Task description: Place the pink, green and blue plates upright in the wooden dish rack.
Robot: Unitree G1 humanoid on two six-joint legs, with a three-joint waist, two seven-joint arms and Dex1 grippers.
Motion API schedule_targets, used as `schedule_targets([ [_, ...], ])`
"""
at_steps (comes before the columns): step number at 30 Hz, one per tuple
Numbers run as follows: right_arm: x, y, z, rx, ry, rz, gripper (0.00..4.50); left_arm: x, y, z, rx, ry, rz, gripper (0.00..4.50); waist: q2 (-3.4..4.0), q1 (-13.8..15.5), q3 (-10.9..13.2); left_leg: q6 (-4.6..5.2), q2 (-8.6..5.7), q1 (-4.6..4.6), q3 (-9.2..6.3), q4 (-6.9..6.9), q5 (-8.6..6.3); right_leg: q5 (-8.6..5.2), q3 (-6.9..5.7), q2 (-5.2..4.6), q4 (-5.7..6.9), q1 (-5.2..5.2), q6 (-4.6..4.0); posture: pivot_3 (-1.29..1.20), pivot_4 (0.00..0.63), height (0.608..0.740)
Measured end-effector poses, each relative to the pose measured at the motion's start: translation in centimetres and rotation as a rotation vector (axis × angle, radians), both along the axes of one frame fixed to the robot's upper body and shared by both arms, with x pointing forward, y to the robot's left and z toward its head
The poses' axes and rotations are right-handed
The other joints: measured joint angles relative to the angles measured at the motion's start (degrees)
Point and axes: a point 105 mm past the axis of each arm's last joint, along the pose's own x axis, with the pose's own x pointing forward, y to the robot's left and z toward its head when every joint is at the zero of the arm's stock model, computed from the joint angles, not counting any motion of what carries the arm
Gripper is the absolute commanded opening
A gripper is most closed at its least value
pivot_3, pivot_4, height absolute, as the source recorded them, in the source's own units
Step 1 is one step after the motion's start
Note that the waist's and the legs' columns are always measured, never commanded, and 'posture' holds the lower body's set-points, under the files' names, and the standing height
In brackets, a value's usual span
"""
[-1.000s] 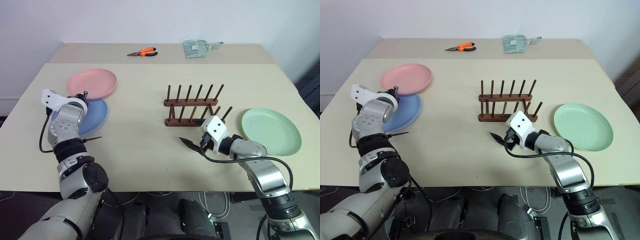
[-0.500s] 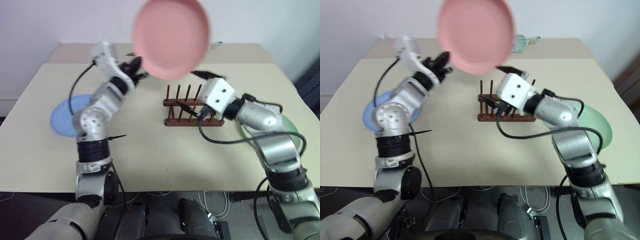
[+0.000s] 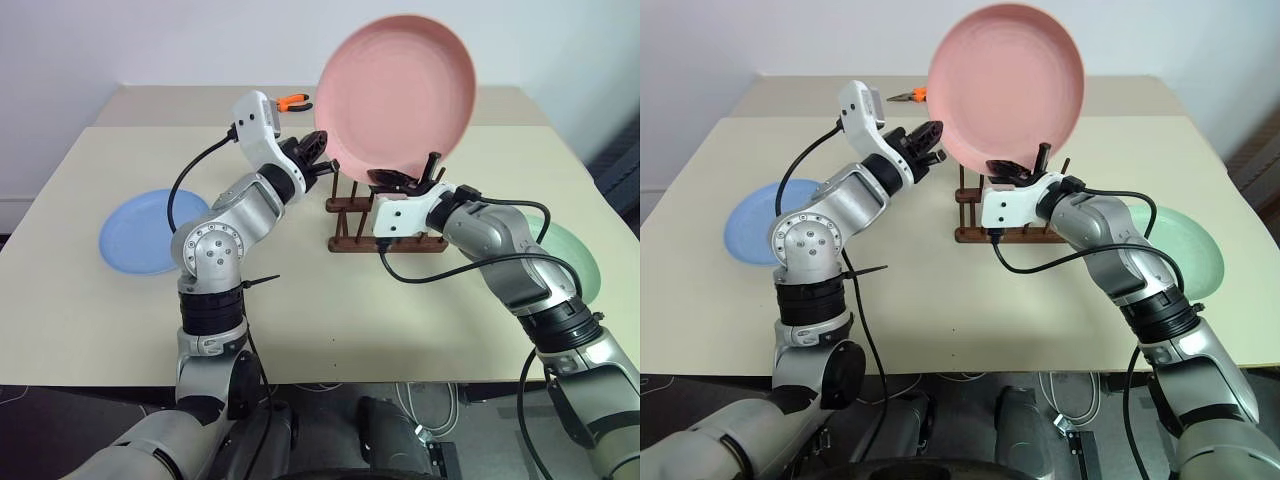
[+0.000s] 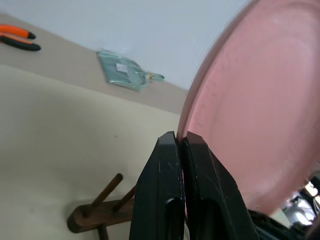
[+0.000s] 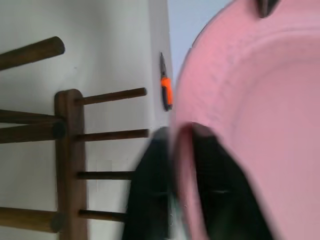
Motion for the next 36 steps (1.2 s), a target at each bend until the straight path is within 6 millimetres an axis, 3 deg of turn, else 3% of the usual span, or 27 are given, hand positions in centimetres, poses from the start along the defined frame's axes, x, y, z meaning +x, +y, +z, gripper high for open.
schedule_targets([
  [1, 0.0, -0.1, 0.1, -0.007, -0.013, -0.003, 0.0, 0.0, 0.0, 0.1, -0.029, 0.001, -0.007, 0.61, 0.0, 0.0, 0.0, -0.04, 0.0, 0.0, 0.01, 0.01, 0.02, 0.0, 0.0, 0.0, -0.01, 0.01, 0.0, 0.0, 0.15, 0.74],
  [3, 0.1, -0.2, 0.1, -0.018, -0.023, -0.012, 0.0, -0.2, -0.1, 0.6, -0.093, -0.008, -0.027, 1.32, -0.02, 0.2, 0.0, -0.08, -0.01, -0.01, 0.0, 0.02, 0.05, 0.0, 0.0, -0.01, -0.05, 0.04, 0.0, 0.0, 0.15, 0.74],
  [4, 0.2, -0.4, -0.1, -0.024, -0.021, -0.023, 0.0, -0.3, 0.0, 1.1, -0.141, -0.021, -0.03, 1.91, -0.04, 0.2, 0.0, -0.08, -0.01, -0.02, 0.0, 0.02, 0.04, 0.0, 0.0, -0.01, -0.07, 0.04, -0.01, 0.0, 0.15, 0.74],
  [7, 0.2, -1.0, 0.3, 0.012, -0.022, -0.036, 0.0, -0.3, 1.3, 3.0, -0.259, -0.086, -0.006, 3.33, -0.12, 0.1, 0.1, -0.08, 0.0, -0.02, 0.0, 0.01, 0.05, 0.0, 0.0, 0.0, -0.08, 0.03, -0.01, 0.0, 0.15, 0.74],
  [9, -0.1, -1.6, 0.9, 0.121, 0.007, -0.031, 0.0, -0.3, 2.7, 4.4, -0.266, -0.162, 0.028, 3.33, -0.11, 0.0, 0.1, -0.1, 0.0, 0.01, 0.02, -0.02, 0.06, 0.01, 0.01, 0.0, -0.08, 0.04, -0.02, 0.0, 0.15, 0.74],
  [12, -1.2, -2.5, 2.8, 0.464, 0.146, 0.025, 0.0, -0.1, 5.9, 4.1, -0.033, -0.303, 0.127, 3.33, -0.04, -0.6, 0.1, -0.02, 0.04, 0.08, 0.05, -0.11, 0.01, 0.02, 0.08, 0.06, -0.08, 0.05, -0.05, 0.0, 0.15, 0.74],
  [14, -1.8, -3.4, 4.5, 0.709, 0.249, 0.072, 0.0, -0.1, 6.6, 1.8, 0.131, -0.317, 0.127, 3.33, 0.0, -1.0, 0.1, 0.07, 0.04, 0.07, 0.02, -0.09, -0.03, 0.02, 0.09, 0.06, -0.06, 0.05, -0.07, 0.0, 0.15, 0.74],
  [17, -3.2, -5.4, 7.9, 1.15, 0.461, 0.231, 0.0, -1.5, 5.4, -4.1, 0.359, -0.275, -0.061, 3.33, 0.06, -0.9, 0.2, 0.13, 0.03, -0.01, -0.07, -0.05, -0.06, -0.06, 0.07, 0.04, -0.11, 0.06, -0.3, 0.0, 0.15, 0.74],
  [21, -5.2, -7.5, 10.6, 1.397, 0.642, 0.408, 0.0, -5.2, 4.1, -9.3, 0.542, -0.248, -0.362, 3.33, 0.18, -1.2, 0.2, 0.17, 0.1, 0.01, -0.05, -0.17, -0.09, -0.09, 0.07, 0.03, -0.13, 0.01, -0.37, 0.0, 0.15, 0.74],
  [24, -5.7, -8.6, 10.0, 1.466, 0.788, 0.433, 0.0, -7.6, 3.6, -11.3, 0.599, -0.237, -0.528, 3.33, 0.32, -1.2, 0.3, 0.2, 0.14, 0.02, 0.01, -0.18, -0.1, -0.15, 0.07, 0.01, -0.14, 0.01, -0.47, 0.0, 0.15, 0.74],
  [29, -5.7, -8.2, 7.3, 1.504, 0.965, 0.415, 0.0, -8.1, 2.7, -11.1, 0.574, -0.262, -0.563, 3.33, 0.35, -1.2, 0.3, 0.21, 0.12, 0.0, 0.03, -0.15, -0.1, -0.13, 0.06, 0.0, -0.13, 0.0, -0.42, 0.0, 0.15, 0.74],
  [36, -4.5, -8.5, 5.1, 1.542, 1.048, 0.338, 0.0, -8.4, 2.2, -10.9, 0.559, -0.275, -0.579, 3.33, 0.36, -1.2, 0.3, 0.21, 0.11, 0.01, 0.05, -0.14, -0.1, -0.13, 0.06, 0.0, -0.12, 0.0, -0.41, 0.0, 0.15, 0.74],
])
